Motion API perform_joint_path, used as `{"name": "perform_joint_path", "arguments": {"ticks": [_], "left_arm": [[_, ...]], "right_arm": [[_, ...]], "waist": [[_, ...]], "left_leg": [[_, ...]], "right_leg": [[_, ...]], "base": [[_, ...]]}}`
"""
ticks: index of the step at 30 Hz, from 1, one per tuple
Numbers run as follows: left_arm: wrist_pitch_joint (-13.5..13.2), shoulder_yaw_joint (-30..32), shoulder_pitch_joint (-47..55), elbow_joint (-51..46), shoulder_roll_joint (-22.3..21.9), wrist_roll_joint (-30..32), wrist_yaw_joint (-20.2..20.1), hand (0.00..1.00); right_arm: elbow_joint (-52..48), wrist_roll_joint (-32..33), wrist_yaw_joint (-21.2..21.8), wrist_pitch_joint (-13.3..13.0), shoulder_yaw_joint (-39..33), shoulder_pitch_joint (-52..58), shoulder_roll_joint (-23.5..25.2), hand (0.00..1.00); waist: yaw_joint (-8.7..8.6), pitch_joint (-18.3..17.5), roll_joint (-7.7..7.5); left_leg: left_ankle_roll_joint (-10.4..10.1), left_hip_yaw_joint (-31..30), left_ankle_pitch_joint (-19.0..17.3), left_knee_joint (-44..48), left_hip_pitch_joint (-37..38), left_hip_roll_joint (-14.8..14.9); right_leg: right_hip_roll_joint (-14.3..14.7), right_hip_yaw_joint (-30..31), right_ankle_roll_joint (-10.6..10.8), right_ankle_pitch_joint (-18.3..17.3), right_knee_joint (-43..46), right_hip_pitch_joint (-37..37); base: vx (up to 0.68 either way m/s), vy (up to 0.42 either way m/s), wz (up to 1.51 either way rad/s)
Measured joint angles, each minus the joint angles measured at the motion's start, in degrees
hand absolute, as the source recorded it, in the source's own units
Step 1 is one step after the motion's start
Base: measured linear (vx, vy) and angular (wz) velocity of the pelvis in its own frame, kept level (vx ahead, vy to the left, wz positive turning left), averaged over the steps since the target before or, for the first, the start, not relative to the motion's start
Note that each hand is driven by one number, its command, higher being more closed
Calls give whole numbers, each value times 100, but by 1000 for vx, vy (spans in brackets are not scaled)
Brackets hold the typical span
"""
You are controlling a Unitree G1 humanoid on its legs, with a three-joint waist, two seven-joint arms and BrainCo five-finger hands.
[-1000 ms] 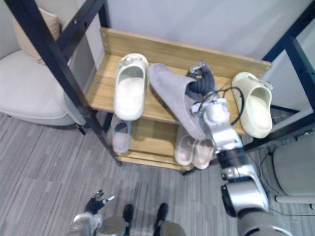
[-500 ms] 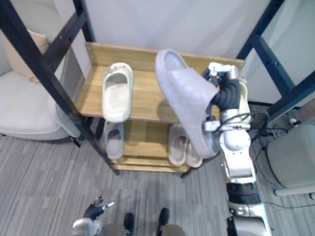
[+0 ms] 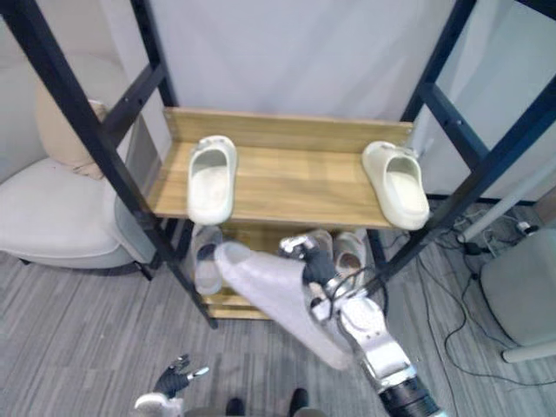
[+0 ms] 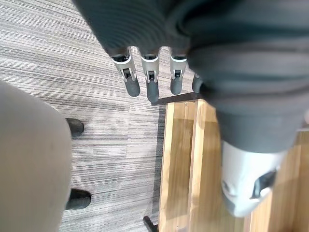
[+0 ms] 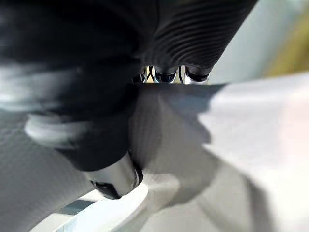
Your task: Organize the slippers on the shoe rack
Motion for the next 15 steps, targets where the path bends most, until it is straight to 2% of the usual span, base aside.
{"name": "perform_joint_path", "arguments": {"ticks": [3,5,6,7,11,15], "left_arm": [[-20,-15,-536,-16,14,-70,14,0],[-75,-8,-815,-34,21,-155,17,0],[-98,-3,-904,-76,25,-232,21,0],[-116,6,-1001,-136,28,-289,25,0],[-121,244,-1238,-232,106,-298,185,0],[-59,493,-1234,-171,132,-297,361,0]], "right_arm": [[483,-249,-171,56,74,-901,64,100],[724,-341,-308,113,72,-1377,85,100],[825,-430,-373,116,66,-1554,94,100],[926,-444,-476,129,41,-1744,111,100],[1222,-686,-960,184,-242,-2389,350,100],[1561,-945,-1502,248,-751,-3147,481,100]], "waist": [[32,729,196],[101,1035,233],[162,1143,250],[218,1233,281],[238,1537,313],[290,1645,304]], "left_leg": [[-2,-128,-636,1909,-1355,99],[-7,-180,-827,2520,-1902,109],[-44,-193,-925,2752,-2125,115],[4,-229,-1029,3051,-2457,135],[-38,-353,-1179,3835,-3330,135],[-87,-448,-1400,4778,-4240,140]], "right_leg": [[-150,-157,-68,-551,1532,-1051],[-245,-185,-102,-798,2187,-1578],[-284,-195,-103,-917,2414,-1795],[-323,-241,-140,-1029,2695,-2084],[-541,-407,-257,-1291,3552,-2878],[-734,-459,-333,-1656,4571,-3744]], "base": [[-259,15,38],[-297,30,25],[-258,29,12],[-246,27,13],[-169,6,16],[-106,-34,13]]}}
